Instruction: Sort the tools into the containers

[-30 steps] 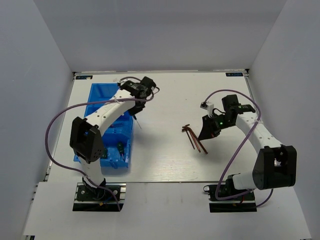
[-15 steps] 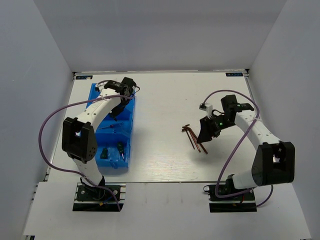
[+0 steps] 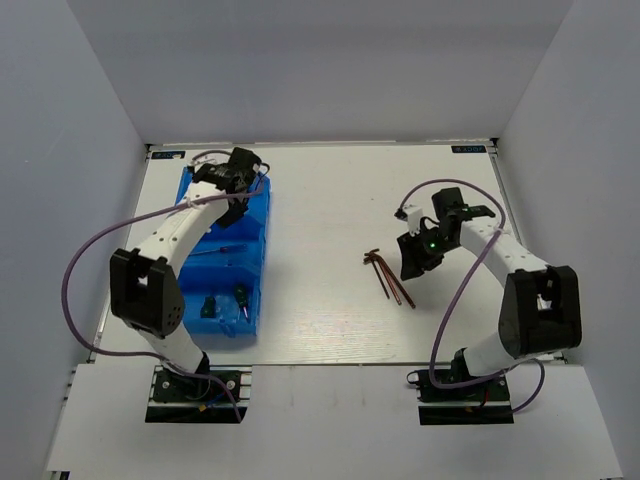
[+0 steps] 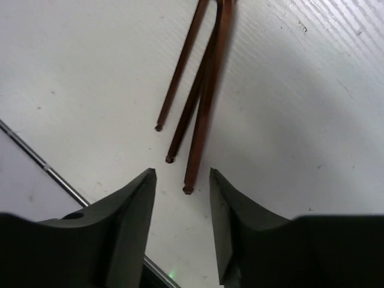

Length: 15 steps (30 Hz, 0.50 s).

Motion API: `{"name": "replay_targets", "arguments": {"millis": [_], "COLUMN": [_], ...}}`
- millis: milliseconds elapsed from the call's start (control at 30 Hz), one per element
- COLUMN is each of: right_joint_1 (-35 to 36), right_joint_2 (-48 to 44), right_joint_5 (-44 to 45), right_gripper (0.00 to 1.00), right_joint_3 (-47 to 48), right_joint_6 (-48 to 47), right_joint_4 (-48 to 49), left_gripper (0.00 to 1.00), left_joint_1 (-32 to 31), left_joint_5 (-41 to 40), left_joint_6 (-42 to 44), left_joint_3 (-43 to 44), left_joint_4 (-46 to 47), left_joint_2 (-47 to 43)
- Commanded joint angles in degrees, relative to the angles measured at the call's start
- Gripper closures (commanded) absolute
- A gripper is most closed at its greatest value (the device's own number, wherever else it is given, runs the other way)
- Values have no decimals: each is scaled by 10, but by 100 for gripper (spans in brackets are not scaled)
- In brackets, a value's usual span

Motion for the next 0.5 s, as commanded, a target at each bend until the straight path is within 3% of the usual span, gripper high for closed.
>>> {"name": "replay_targets", "arguments": {"millis": [0, 33, 100, 133, 233, 467], "right_joint_1": [20, 24, 36, 39, 50, 80], "right_joint_2": [36, 49, 66, 71, 96, 125], "right_joint_5": [48, 50, 64, 74, 90, 131], "right_gripper": [55, 57, 57, 57, 57, 57], "right_joint_3": [-4, -3, 3, 4, 8, 8], "right_joint_6": [14, 16, 21, 25, 30, 46], "right_joint_4": [40, 48, 58, 62, 73, 104], "left_gripper": [92, 95, 88, 67, 42, 39], "left_joint_1": [-10, -10, -10, -10, -10, -10], "left_joint_5": [108, 141, 217, 244, 271, 291], "left_joint_6": [199, 223, 257, 265, 272, 266], "left_joint_3": [-24, -64, -105, -135, -177, -209], "left_joint_4": [138, 165, 218, 219, 228, 197], "left_joint_2": [-105, -125, -170, -209, -258, -321]}}
